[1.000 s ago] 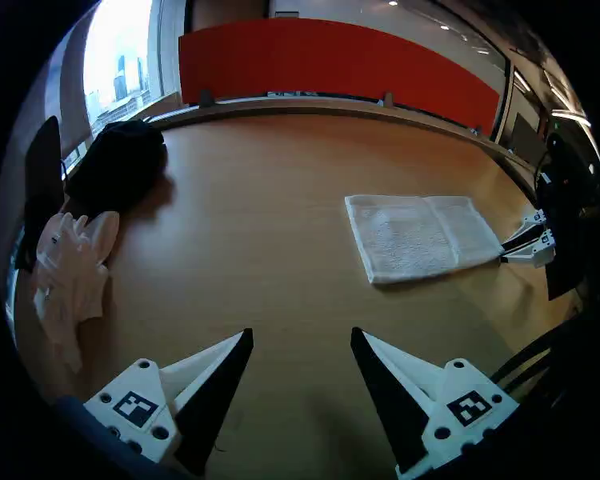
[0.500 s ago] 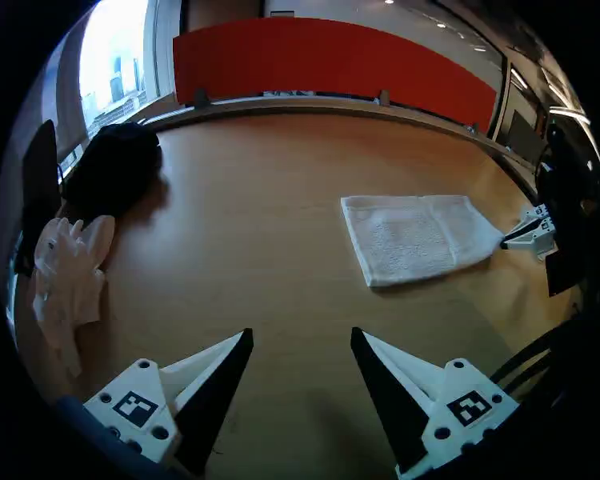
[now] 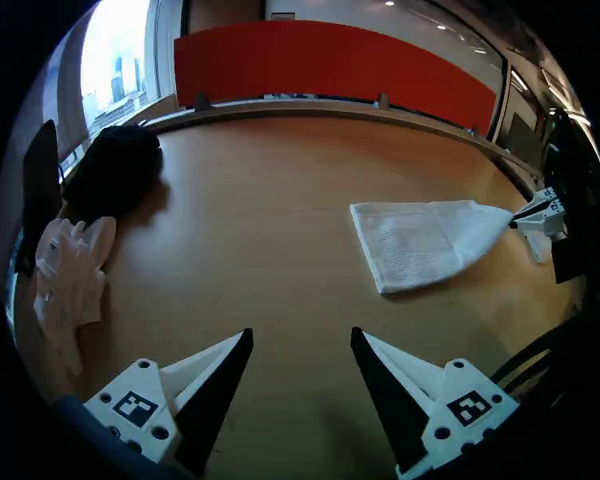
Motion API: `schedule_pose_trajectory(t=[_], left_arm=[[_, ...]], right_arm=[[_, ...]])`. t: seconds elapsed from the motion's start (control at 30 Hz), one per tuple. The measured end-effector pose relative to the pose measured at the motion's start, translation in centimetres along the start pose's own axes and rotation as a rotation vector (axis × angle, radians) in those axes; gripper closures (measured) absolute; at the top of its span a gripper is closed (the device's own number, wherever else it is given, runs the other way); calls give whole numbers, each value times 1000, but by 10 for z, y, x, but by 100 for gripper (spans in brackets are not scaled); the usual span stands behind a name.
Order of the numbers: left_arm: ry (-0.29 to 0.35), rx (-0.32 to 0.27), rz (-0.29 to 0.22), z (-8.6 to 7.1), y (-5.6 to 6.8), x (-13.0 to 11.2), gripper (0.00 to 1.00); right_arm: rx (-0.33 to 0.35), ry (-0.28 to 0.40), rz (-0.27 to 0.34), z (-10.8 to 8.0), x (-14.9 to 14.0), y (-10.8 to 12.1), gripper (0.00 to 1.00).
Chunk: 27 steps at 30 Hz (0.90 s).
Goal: Fold towel
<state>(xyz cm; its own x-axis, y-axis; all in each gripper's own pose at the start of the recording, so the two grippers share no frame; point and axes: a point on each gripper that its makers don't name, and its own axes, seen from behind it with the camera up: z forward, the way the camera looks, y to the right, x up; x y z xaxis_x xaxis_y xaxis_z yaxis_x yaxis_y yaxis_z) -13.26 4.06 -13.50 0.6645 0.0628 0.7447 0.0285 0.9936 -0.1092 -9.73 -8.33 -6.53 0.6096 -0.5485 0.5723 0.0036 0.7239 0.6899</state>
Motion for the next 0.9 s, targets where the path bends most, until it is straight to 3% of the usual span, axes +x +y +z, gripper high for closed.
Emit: schedule_pose_trajectory(t=[0.47, 0.9], left_arm=[[8, 11, -13, -8, -1, -2, 10], [43, 25, -35, -20, 1, -5, 10]], right_arm=[[0, 21, -39, -12, 14, 2, 96], [60, 57, -166, -2, 66, -20, 96]])
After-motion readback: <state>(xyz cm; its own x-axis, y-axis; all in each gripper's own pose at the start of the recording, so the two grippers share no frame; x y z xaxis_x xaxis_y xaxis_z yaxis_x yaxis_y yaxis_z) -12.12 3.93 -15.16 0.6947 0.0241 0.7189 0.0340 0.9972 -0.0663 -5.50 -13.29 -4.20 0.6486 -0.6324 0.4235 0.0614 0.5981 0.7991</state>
